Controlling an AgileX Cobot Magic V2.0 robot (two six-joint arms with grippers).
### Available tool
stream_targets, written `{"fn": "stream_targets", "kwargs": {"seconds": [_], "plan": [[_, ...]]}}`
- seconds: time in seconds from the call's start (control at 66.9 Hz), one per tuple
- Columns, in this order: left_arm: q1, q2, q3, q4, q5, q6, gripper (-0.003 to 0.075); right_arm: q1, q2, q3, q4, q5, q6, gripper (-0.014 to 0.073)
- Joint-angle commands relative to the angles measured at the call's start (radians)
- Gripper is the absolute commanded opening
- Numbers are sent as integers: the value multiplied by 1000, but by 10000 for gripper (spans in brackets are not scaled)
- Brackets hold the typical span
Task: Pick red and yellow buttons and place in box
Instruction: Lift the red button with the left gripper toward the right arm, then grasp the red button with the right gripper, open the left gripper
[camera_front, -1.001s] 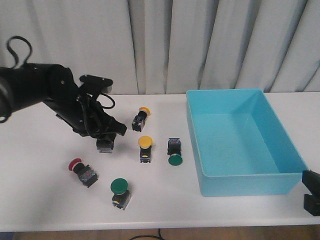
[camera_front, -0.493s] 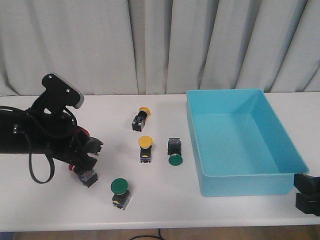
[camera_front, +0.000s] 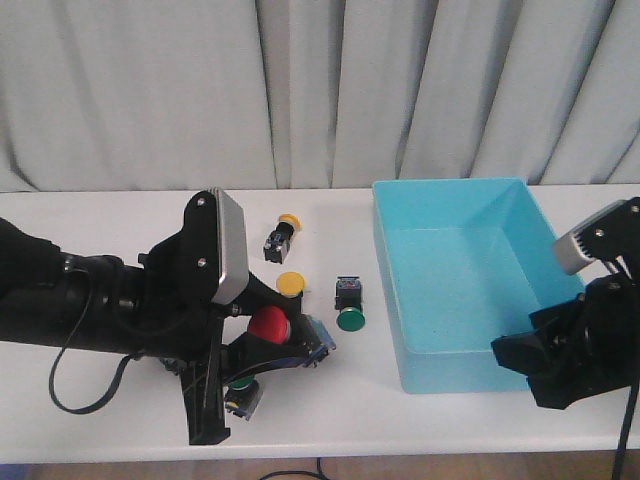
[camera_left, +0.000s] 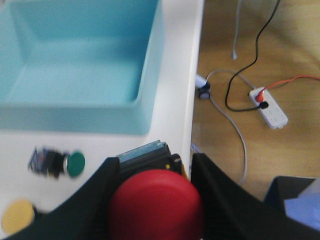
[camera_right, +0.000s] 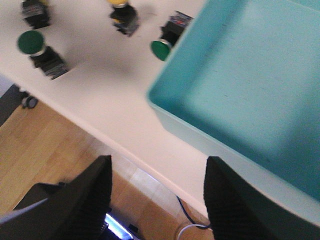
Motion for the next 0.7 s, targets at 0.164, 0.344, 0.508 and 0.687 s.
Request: {"fn": "stream_targets", "kwargs": {"seconds": [0.164, 0.344, 0.508, 0.687], "plan": [[-4, -27, -28, -196, 80, 344, 181, 36, 116, -62, 344, 62, -602, 512], [-3, -27, -28, -194, 94, 359, 181, 231, 177, -87, 356, -40, -770, 568], [-3, -27, -28, -194, 129, 359, 181, 361, 257, -172, 283, -114, -770, 568], [-3, -27, -28, -194, 143, 359, 181, 423, 338, -264, 263, -58, -780, 564]]}}
